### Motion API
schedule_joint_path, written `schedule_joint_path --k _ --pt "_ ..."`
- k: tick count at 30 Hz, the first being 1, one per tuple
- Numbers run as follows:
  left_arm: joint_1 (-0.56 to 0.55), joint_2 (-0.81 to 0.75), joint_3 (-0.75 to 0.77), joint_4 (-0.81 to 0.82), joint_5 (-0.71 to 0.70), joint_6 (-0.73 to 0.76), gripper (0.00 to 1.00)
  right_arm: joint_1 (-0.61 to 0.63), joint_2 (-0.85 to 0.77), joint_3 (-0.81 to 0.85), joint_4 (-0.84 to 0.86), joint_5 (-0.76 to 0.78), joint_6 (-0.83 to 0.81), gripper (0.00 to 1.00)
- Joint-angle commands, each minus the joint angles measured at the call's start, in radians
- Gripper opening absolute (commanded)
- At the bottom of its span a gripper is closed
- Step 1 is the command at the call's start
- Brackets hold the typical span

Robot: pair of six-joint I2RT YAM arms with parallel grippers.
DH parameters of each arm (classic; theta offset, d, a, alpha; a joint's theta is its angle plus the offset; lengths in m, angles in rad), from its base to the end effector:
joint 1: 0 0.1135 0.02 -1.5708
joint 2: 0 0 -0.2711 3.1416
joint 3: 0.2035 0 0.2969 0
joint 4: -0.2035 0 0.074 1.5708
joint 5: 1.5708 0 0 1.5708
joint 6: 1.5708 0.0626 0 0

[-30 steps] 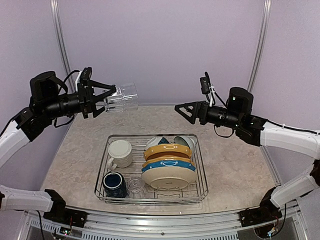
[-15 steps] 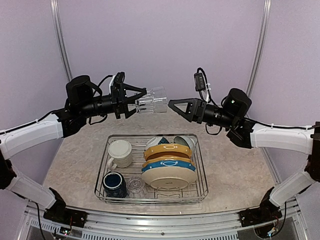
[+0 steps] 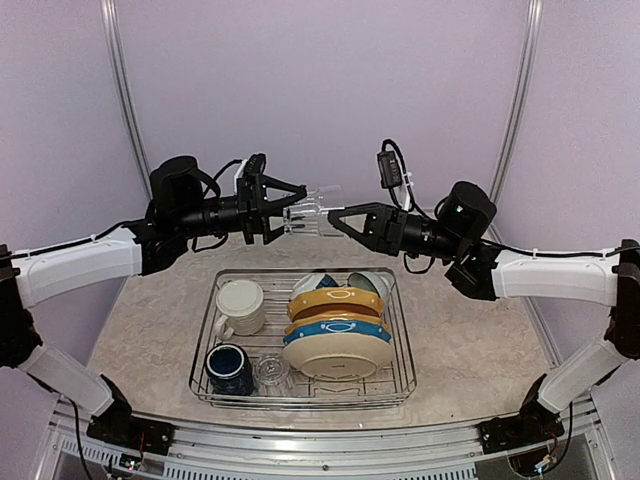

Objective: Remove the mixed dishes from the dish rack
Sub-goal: Pass from the left arm to the right, then place the cup at the corner of the board.

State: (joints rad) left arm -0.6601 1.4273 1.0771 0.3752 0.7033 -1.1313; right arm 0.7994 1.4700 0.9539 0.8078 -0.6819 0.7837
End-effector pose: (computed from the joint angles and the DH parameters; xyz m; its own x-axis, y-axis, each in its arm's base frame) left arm 0.2885 -0.2752 0.3415 -0.8770 -0.1930 -0.4400 0.4342 0.0738 -0.8978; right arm 0.2454 0.3090 0.3272 -0.5480 0.2226 -0.8063 -0.8338 -0.0687 0.5477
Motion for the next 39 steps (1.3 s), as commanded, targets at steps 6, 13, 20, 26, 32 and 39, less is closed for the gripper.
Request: schedule_joint_path --k 6,13,20,26,32,39 --pt "0.002 0.021 0.029 0.031 0.020 -0.016 0.55 0.010 0.010 0.021 0.031 -0.028 -0.021 0.00" --pt "0.046 -0.067 -0.010 -0.134 -0.033 0.065 0.99 0.000 -0.034 0.012 -0.062 0.031 -0.105 0.00" --pt "0.090 -0.182 -0.012 -0.456 -0.159 0.194 0.99 -0.032 -0.119 0.049 -0.328 0.152 -0.283 0.00" --pt "0.108 -0.277 -0.052 -0.582 -0.225 0.231 0.99 -0.038 -0.213 0.077 -0.677 0.498 -0.492 0.00" --pt "0.109 -0.343 -0.092 -0.650 -0.273 0.235 0.99 -0.052 -0.248 0.110 -0.919 0.906 -0.586 0.00" --pt "0.109 -0.366 -0.102 -0.682 -0.303 0.232 0.99 -0.143 -0.193 0.194 -1.084 1.020 -0.592 0.00"
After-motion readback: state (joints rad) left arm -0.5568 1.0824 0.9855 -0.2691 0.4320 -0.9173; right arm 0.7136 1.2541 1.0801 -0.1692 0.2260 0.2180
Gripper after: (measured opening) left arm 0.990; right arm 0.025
